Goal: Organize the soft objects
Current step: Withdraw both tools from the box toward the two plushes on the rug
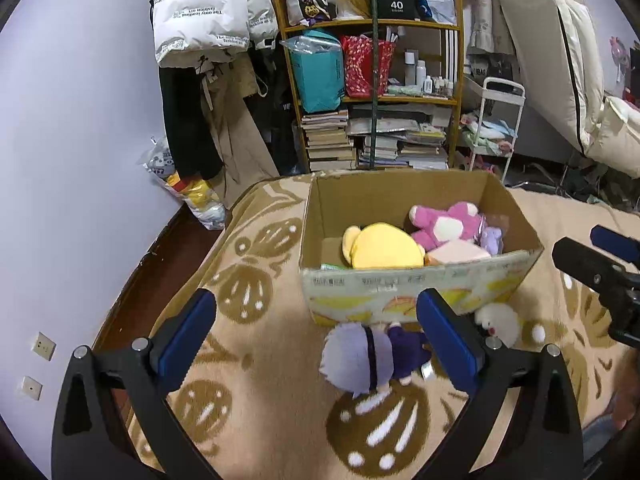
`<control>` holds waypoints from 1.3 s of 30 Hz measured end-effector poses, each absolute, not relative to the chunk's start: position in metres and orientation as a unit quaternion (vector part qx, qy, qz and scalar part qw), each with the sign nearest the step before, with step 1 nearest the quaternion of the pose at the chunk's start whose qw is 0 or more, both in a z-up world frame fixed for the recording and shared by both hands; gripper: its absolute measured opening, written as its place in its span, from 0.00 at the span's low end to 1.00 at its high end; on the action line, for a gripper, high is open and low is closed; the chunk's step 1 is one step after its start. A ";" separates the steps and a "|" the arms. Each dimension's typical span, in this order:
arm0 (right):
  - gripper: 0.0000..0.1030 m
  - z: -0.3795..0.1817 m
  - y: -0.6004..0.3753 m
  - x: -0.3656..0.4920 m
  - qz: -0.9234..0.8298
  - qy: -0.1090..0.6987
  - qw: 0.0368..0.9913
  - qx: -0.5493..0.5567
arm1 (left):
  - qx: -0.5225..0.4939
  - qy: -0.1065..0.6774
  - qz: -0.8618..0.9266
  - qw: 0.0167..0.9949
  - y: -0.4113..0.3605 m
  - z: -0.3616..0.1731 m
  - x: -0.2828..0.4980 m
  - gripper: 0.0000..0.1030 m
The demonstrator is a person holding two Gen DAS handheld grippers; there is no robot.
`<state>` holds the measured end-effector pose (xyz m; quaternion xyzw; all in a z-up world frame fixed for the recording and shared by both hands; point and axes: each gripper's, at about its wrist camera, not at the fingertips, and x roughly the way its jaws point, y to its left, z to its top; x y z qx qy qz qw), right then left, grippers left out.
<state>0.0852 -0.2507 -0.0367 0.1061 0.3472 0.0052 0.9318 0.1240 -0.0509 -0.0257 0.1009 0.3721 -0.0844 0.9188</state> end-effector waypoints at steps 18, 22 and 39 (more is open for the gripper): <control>1.00 -0.058 -0.253 0.084 -0.003 0.390 0.913 0.122 | 0.131 0.412 -0.093 0.897 -0.063 -0.057 0.122 0.96; 1.00 -0.066 -0.251 0.091 -0.012 0.403 0.908 0.114 | 0.136 0.425 -0.098 0.889 -0.068 -0.068 0.126 0.96; 1.00 -0.104 -0.253 0.117 -0.028 0.454 0.882 0.120 | 0.116 0.462 -0.116 0.872 -0.073 -0.106 0.145 0.96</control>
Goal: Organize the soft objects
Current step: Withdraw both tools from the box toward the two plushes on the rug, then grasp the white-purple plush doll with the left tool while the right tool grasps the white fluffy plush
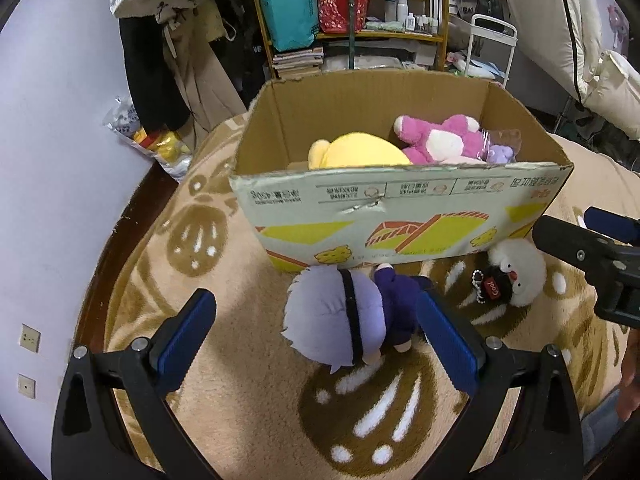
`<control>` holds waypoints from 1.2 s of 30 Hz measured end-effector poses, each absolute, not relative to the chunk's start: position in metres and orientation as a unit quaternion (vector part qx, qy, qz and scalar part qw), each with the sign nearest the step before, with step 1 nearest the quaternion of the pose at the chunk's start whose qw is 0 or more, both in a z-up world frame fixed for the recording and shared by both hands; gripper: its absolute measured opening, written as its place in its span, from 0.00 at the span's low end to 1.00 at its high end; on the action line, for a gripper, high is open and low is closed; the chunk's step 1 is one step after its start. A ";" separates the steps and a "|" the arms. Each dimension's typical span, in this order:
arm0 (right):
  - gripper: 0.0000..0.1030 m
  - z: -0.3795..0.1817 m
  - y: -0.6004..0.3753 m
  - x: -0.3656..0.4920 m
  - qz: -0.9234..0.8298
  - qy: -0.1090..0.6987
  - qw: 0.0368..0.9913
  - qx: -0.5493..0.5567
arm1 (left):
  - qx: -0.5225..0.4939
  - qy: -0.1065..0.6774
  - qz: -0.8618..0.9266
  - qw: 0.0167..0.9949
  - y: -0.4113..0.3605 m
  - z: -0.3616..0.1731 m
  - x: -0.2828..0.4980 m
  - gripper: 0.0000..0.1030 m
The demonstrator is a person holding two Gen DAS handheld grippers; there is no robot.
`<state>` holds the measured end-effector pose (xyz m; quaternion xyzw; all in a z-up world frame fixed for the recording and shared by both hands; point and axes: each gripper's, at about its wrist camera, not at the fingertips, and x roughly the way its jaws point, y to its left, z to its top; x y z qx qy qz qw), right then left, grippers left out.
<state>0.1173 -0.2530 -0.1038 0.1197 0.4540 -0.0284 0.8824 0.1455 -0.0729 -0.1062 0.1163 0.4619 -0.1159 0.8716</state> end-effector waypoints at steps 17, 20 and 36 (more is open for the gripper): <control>1.00 -0.126 -0.255 0.132 -0.038 0.482 0.868 0.115 | 0.125 0.495 -0.141 0.848 -0.091 -0.135 0.150 0.96; 1.00 -0.129 -0.254 0.135 -0.039 0.487 0.865 0.114 | 0.120 0.500 -0.145 0.845 -0.092 -0.137 0.151 0.96; 1.00 -0.148 -0.253 0.145 -0.038 0.519 0.845 0.122 | 0.127 0.515 -0.146 0.835 -0.102 -0.155 0.159 0.96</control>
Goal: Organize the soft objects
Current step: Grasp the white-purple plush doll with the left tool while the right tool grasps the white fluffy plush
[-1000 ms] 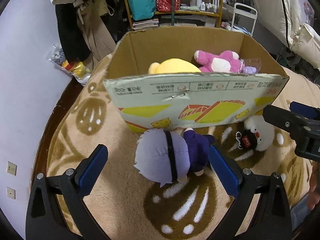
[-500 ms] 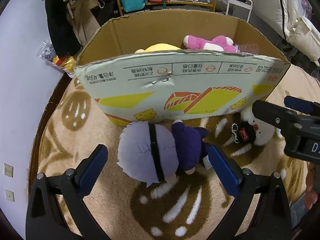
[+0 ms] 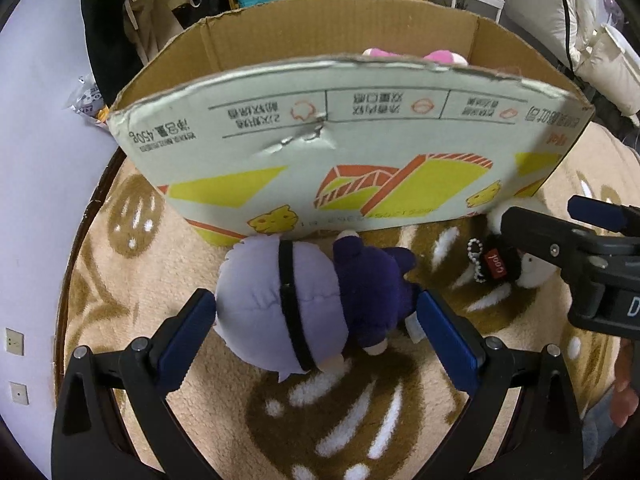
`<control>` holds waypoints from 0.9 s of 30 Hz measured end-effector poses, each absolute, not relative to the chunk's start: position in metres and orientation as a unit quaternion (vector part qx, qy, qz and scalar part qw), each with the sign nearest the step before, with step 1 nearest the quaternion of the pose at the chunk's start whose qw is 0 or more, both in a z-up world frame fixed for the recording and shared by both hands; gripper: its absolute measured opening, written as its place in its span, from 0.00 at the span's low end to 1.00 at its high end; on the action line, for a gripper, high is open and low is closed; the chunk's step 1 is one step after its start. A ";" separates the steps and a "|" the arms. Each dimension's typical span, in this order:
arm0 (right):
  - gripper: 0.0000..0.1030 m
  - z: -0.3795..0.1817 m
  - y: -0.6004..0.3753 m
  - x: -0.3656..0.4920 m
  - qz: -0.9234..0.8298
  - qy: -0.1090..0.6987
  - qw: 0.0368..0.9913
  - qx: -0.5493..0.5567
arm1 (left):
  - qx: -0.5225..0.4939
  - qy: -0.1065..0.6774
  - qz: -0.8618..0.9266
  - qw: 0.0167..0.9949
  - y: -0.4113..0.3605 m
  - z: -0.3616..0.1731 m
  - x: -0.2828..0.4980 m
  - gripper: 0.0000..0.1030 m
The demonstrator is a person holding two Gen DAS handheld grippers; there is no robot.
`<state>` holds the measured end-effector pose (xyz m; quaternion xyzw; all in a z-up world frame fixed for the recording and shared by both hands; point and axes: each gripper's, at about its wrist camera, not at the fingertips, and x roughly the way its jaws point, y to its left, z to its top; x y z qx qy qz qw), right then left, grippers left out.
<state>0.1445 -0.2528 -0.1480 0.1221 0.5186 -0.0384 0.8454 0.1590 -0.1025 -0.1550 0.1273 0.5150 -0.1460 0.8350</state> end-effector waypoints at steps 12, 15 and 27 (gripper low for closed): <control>0.93 -0.163 -0.246 0.149 -0.028 0.553 0.826 0.107 | 0.082 0.540 -0.145 0.825 -0.087 -0.171 0.173 0.95; 0.84 -0.168 -0.244 0.150 -0.021 0.562 0.819 0.113 | 0.070 0.541 -0.143 0.826 -0.083 -0.173 0.175 0.94; 0.51 -0.176 -0.255 0.150 -0.008 0.572 0.809 0.134 | 0.070 0.526 -0.127 0.838 -0.075 -0.167 0.170 0.86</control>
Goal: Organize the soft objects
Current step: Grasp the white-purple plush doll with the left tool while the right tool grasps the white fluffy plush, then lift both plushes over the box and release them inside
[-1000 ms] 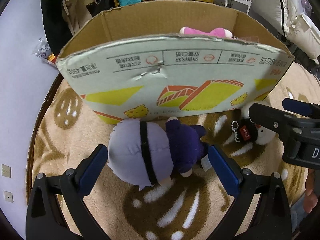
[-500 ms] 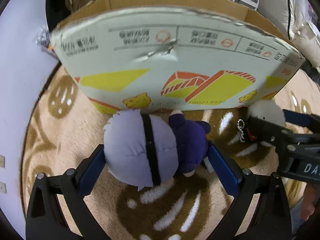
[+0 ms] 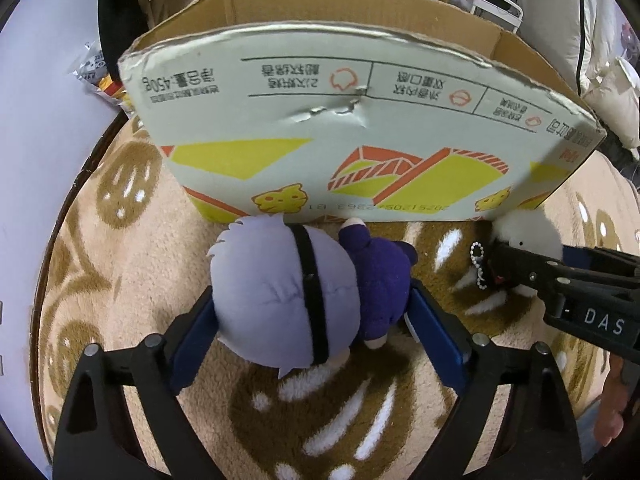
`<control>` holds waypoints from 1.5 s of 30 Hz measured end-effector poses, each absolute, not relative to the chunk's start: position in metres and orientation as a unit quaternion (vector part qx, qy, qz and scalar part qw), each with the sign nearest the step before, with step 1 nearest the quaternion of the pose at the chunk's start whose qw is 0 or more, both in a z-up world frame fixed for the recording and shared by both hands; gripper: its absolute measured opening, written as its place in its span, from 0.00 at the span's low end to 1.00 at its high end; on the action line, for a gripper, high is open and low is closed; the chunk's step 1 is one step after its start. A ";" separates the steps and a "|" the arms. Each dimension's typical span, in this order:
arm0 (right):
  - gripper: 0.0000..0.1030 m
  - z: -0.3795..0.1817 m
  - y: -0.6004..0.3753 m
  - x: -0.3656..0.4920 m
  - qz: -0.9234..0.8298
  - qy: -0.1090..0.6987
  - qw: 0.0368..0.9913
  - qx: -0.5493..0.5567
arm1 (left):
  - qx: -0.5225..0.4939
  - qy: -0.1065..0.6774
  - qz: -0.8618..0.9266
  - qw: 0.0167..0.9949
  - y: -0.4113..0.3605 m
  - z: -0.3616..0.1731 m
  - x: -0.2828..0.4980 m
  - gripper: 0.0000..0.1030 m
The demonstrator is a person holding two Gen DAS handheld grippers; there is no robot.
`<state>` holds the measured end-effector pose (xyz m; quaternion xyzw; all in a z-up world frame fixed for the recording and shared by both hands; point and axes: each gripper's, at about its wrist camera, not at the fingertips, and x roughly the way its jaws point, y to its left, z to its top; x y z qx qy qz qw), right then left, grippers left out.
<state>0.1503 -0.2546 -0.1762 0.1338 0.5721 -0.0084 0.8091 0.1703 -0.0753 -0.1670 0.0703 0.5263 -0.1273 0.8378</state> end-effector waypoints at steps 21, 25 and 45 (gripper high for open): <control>0.44 -0.171 -0.250 0.134 -0.021 0.569 0.812 0.128 | 0.053 0.511 -0.122 0.849 -0.053 -0.152 0.161 0.59; 0.44 -0.166 -0.252 0.128 -0.021 0.563 0.815 0.132 | 0.035 0.518 -0.126 0.845 -0.043 -0.150 0.161 0.59; 0.43 -0.080 -0.252 0.077 -0.004 0.447 0.884 0.140 | 0.023 0.400 -0.123 0.908 -0.041 -0.065 0.110 0.58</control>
